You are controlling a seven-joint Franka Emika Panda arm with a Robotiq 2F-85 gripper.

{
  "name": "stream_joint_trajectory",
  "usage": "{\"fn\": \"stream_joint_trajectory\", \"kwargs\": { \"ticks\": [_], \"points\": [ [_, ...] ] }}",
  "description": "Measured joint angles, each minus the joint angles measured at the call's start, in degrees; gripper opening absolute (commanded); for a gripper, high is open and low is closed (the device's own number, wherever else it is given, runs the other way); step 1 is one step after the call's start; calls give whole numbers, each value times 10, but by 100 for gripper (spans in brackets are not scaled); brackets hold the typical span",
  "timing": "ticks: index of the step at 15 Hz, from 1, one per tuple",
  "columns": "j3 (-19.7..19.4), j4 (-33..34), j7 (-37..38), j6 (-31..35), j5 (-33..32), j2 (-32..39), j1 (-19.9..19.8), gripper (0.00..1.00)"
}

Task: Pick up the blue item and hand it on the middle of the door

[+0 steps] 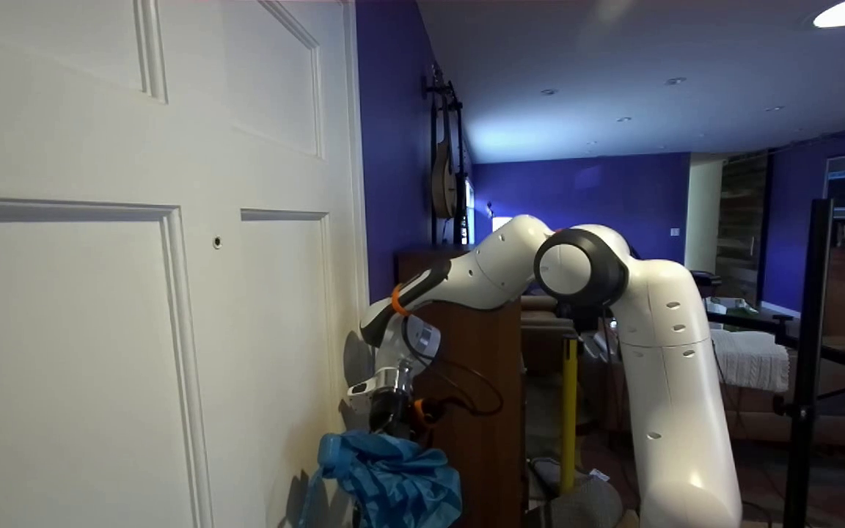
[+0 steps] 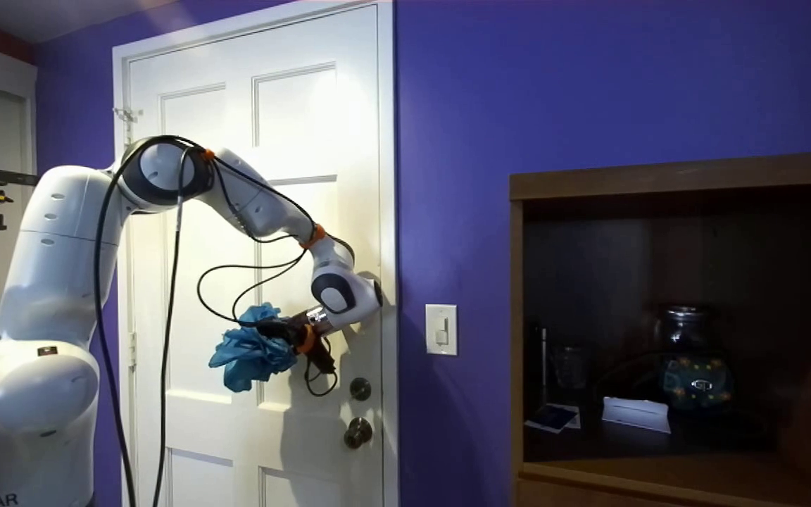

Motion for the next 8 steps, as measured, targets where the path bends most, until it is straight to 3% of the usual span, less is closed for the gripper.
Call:
{"fn": "stream_joint_trajectory", "kwargs": {
  "ticks": [8],
  "points": [
    [16, 0, -23, 38, 41, 13, 17, 1]
  ]
}}
